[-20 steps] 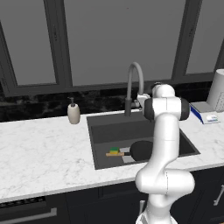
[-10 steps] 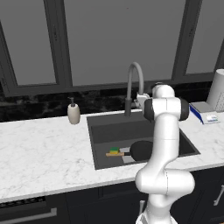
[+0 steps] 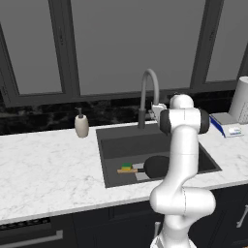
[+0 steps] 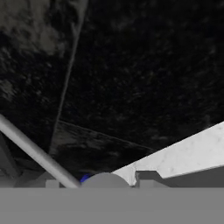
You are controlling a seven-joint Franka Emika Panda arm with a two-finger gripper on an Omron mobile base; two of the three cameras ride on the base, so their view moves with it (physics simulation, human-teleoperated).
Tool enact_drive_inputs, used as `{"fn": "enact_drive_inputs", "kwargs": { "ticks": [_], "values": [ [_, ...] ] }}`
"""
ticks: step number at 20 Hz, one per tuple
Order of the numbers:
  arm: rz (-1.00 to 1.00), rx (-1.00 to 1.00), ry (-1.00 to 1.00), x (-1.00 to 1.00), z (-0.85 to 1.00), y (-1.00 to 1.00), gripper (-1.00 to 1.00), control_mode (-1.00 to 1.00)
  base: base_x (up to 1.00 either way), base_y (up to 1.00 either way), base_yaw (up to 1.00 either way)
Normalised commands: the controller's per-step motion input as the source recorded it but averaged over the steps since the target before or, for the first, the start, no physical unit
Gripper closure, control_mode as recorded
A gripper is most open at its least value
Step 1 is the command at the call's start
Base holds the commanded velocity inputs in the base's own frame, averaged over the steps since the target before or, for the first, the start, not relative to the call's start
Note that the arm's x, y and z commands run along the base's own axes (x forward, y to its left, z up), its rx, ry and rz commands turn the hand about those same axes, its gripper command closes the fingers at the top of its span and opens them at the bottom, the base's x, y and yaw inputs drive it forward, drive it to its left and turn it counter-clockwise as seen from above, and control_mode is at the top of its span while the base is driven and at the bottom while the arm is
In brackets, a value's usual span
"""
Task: Pick the pan and sponge and place them into the sink. Then turn on the water.
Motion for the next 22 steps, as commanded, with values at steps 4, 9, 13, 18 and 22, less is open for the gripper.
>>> {"fn": "enact_drive_inputs", "kwargs": {
  "ticks": [4, 9, 13, 18, 22],
  "values": [
    [-0.16, 0.36, 0.05, 0.11, -0.12, -0.41, 1.0, -1.0, 0.0, 0.0, 0.0],
    [-0.26, 0.36, 0.29, 0.28, -0.08, -0.53, 1.0, -1.0, 0.0, 0.0, 0.0],
    [-0.25, 0.33, 0.35, 0.31, -0.19, -0.64, 1.0, -1.0, 0.0, 0.0, 0.0],
    [-0.18, 0.31, 0.41, 0.33, -0.28, -0.64, 1.0, -1.0, 0.0, 0.0, 0.0],
    [-0.07, 0.3, 0.44, 0.29, -0.28, -0.59, 1.0, -1.0, 0.0, 0.0, 0.0]
  ]
}}
